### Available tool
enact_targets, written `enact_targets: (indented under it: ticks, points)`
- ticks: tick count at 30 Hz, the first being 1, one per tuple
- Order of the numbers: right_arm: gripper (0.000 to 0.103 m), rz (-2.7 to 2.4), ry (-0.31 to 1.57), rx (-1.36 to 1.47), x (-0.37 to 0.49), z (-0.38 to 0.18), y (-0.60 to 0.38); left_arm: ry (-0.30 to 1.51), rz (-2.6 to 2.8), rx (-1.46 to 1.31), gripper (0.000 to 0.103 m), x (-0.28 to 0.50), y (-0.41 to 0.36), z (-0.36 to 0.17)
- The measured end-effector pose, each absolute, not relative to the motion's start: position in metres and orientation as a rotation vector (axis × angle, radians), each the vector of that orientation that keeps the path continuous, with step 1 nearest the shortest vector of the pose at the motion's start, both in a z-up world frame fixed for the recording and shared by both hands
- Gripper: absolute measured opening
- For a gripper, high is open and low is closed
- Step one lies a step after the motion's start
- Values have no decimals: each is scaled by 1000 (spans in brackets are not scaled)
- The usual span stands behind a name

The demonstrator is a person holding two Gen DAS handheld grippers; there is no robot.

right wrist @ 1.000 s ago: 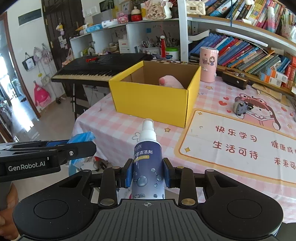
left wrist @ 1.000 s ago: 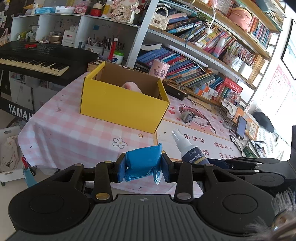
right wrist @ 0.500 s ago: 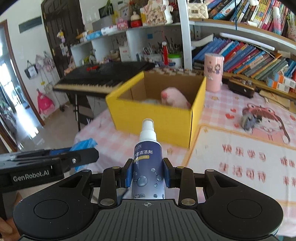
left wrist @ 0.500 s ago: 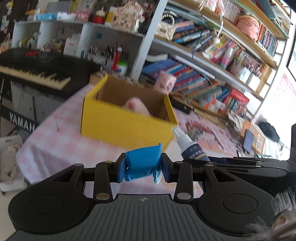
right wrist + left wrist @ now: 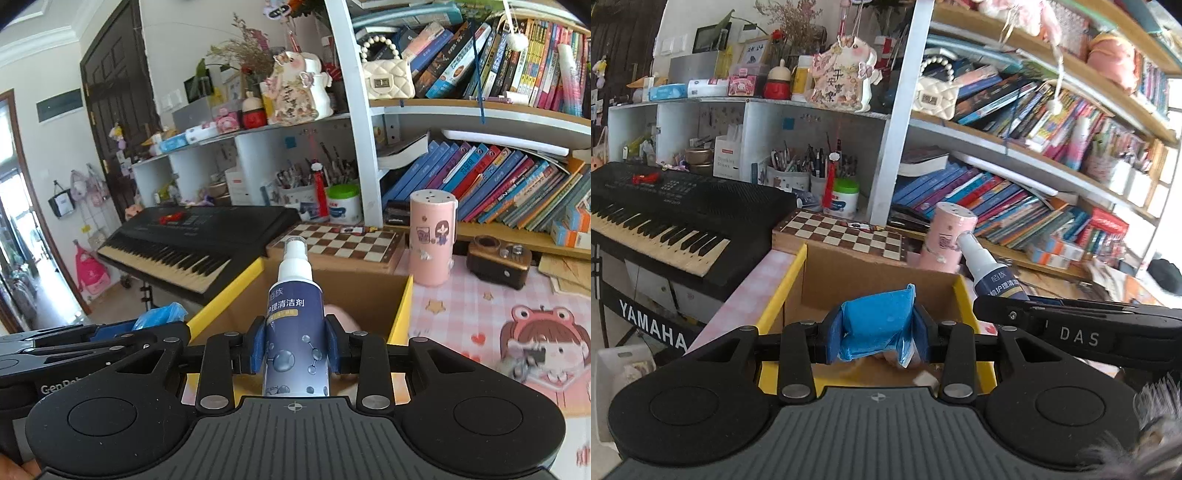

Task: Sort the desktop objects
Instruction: 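Carry the spray bottle in the right tool and blue object in the left tool to the yellow box, then open the right tool to drop the spray bottle into the box while the left tool releases the blue object, then withdraw both tools from the yellow box back over the table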

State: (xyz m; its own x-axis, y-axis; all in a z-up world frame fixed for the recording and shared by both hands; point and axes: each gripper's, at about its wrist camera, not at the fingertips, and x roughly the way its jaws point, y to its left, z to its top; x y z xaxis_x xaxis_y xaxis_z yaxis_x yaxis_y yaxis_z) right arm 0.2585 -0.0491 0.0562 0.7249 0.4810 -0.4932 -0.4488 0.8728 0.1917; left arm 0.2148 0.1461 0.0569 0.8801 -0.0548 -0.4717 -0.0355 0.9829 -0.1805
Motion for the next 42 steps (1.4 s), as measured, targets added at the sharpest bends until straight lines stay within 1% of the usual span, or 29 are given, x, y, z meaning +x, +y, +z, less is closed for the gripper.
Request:
enact_targets:
  ticks: [5, 13, 19, 20, 21, 22, 24, 26, 30, 42]
  points:
    - [32, 516, 610, 13, 302, 34, -41, 573, 5, -134, 36, 270, 143, 33]
    - [32, 602, 828, -112, 337, -23, -18, 774, 33, -122, 36, 323, 149, -21]
    - [32, 670, 821, -267, 332, -25, -4, 870, 26, -101, 38, 337, 147, -38]
    - [32, 677, 824, -289, 331, -25, -2, 874, 25, -99, 40, 338, 145, -39]
    - [33, 682, 824, -302, 330, -25, 0, 878, 31, -94, 44, 338, 144, -41]
    - [33, 679, 823, -315, 330, -26, 0, 877, 40, -92, 48, 338, 144, -40]
    - [33, 671, 823, -307, 327, -26, -3, 868, 71, -85, 70, 334, 145, -39]
    - [34, 660, 829, -279, 330, -26, -8, 847, 84, -91, 75, 329, 146, -34]
    - [37, 639, 810, -245, 326, -18, -15, 786, 71, -123, 76, 310, 147, -18]
    - [37, 541, 647, -135, 267, 28, -49, 581, 14, -156, 81, 239, 130, 35]
